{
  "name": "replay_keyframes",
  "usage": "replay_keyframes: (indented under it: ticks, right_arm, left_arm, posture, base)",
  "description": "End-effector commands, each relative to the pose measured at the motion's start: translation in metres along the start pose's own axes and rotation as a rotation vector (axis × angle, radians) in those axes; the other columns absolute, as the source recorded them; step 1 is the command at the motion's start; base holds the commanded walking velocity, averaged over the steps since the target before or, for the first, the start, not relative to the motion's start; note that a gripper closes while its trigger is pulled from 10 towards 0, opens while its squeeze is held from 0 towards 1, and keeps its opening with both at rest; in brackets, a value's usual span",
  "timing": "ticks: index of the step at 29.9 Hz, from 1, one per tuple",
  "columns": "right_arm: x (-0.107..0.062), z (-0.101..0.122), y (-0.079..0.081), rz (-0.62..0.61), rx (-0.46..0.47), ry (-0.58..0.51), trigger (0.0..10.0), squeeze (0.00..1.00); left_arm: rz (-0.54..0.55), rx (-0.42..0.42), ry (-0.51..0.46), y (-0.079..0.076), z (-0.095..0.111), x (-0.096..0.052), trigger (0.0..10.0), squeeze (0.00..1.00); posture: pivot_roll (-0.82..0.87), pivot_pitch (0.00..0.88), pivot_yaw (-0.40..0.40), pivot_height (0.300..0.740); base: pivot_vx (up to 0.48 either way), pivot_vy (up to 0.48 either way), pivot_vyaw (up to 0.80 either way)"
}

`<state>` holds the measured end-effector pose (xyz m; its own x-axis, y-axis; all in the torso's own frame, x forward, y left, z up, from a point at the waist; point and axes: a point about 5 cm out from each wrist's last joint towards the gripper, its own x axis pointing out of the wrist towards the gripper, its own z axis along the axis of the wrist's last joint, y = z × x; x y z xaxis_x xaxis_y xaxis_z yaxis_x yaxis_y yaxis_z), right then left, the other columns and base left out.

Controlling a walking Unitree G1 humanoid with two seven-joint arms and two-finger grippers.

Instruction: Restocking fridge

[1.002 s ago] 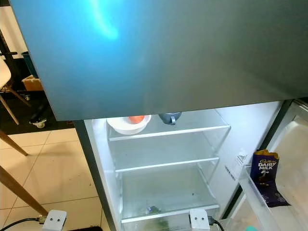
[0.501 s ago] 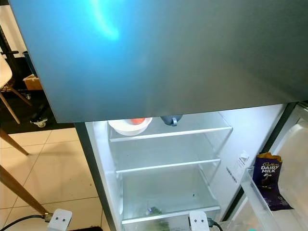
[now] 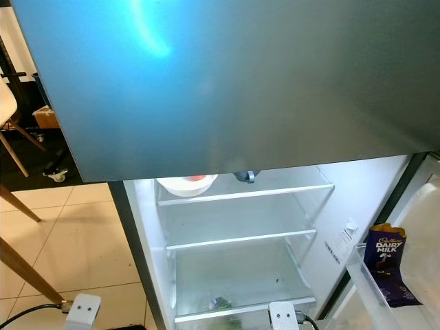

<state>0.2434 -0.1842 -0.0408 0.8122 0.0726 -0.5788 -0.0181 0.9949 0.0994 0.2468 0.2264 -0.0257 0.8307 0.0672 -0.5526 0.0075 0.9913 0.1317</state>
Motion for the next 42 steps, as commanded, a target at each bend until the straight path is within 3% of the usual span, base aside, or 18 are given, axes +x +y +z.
replay_keyframes:
  ticks: [1,17,42]
  right_arm:
    - [-0.0012,-0.0039,0.0002,0.006,0.021,0.007,10.0,0.00]
    - [0.0007,0.0017,0.0010,-0.009,-0.027,-0.016,10.0,0.00]
    - [-0.0011,0.0003,-0.0022,-0.023,-0.017,-0.031,10.0,0.00]
  left_arm:
    - [-0.004,-0.013,0.028,-0.0017,-0.0089,-0.0022,10.0,0.00]
    - [-0.008,0.001,0.018,-0.0012,-0.0087,-0.0026,10.0,0.00]
    - [-0.028,0.032,0.013,-0.0041,-0.0063,-0.0012,10.0,0.00]
  posture:
    - [-0.05,0.105,0.022,0.657]
    - [-0.04,0.101,0.021,0.672]
    - [-0.05,0.082,0.034,0.672]
  base:
    - [0.000,0.000,0.00]
    - [0.000,0.000,0.00]
    - [0.000,0.000,0.00]
